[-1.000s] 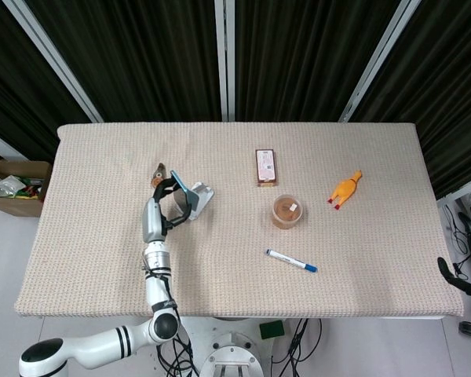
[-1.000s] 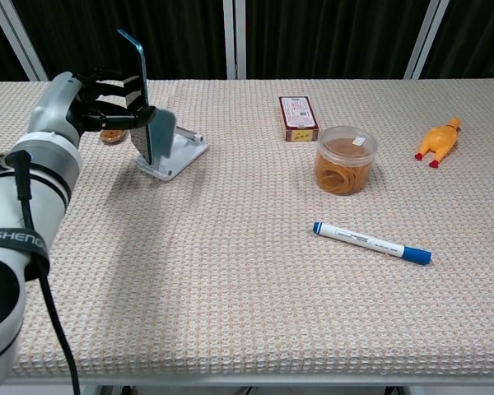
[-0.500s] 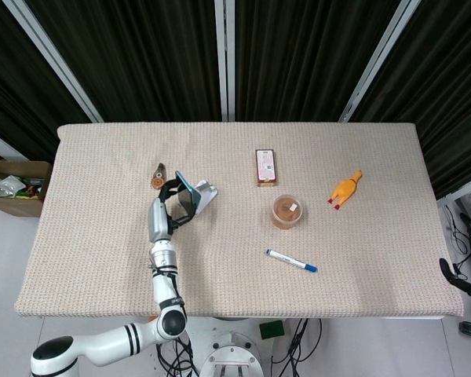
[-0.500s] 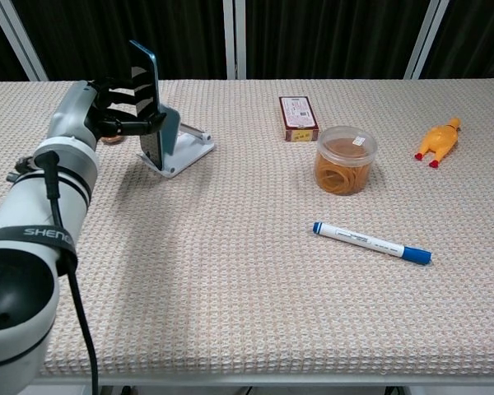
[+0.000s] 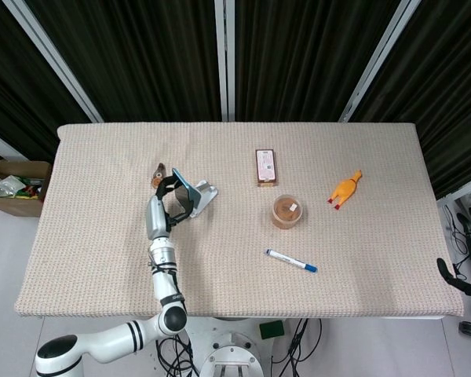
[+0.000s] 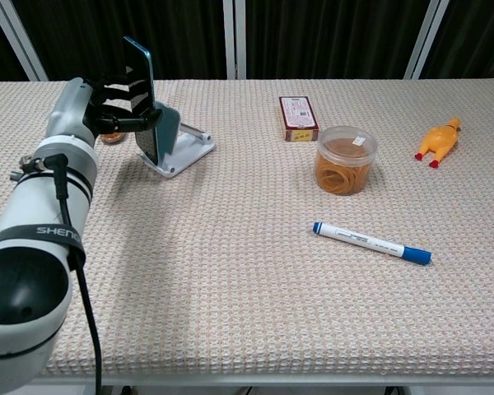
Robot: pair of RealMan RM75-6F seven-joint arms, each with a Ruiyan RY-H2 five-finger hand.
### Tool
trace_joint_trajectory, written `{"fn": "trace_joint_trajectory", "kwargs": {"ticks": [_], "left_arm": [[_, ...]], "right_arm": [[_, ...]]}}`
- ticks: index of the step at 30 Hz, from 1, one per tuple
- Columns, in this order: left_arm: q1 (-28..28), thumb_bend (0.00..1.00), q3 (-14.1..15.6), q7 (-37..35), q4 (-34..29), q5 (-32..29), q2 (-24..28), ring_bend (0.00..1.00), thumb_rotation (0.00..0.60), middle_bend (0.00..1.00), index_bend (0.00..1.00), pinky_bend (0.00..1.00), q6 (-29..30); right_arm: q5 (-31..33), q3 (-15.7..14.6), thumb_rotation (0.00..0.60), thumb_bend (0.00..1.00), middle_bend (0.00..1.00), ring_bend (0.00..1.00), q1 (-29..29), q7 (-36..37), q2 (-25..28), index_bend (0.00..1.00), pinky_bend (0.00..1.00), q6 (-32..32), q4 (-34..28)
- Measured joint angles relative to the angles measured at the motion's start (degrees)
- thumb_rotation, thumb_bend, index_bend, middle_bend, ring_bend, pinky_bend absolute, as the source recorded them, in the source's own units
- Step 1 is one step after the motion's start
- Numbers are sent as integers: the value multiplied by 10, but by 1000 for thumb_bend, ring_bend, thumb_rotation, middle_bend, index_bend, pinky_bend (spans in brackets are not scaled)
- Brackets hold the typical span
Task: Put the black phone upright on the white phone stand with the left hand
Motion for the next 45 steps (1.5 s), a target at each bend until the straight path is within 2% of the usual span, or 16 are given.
{"fn": "trace_joint_trajectory", "kwargs": {"ticks": [20,28,30,33,37,39,45], "left_arm": [[4,310,6,-3,6,-3,-2,348,600,716,587,209,-8],[7,308,23,-2,12,0,-1,348,600,665,554,209,-20],[8,307,25,-2,12,3,0,347,600,645,517,209,-22],[8,298,30,-3,12,6,1,325,600,532,361,209,-27],[9,281,43,-8,13,17,6,224,600,312,151,206,-34],[10,270,52,-18,16,28,9,171,600,202,102,204,-40],[9,262,62,-34,24,50,13,94,600,74,41,191,-46]], "right_arm": [[3,-1,600,336,0,0,2,-1,-3,0,0,-7,4],[4,-2,600,336,0,0,2,-4,-3,0,0,-9,2],[4,-2,600,337,0,0,2,-4,-3,0,0,-9,2],[6,-2,600,337,0,0,1,-4,-3,0,0,-9,3],[7,-2,600,337,0,0,1,-4,-5,0,0,-10,4],[7,-2,600,338,0,0,1,-4,-5,0,0,-10,4],[10,0,600,338,0,0,1,-4,-5,0,0,-10,4]]}}
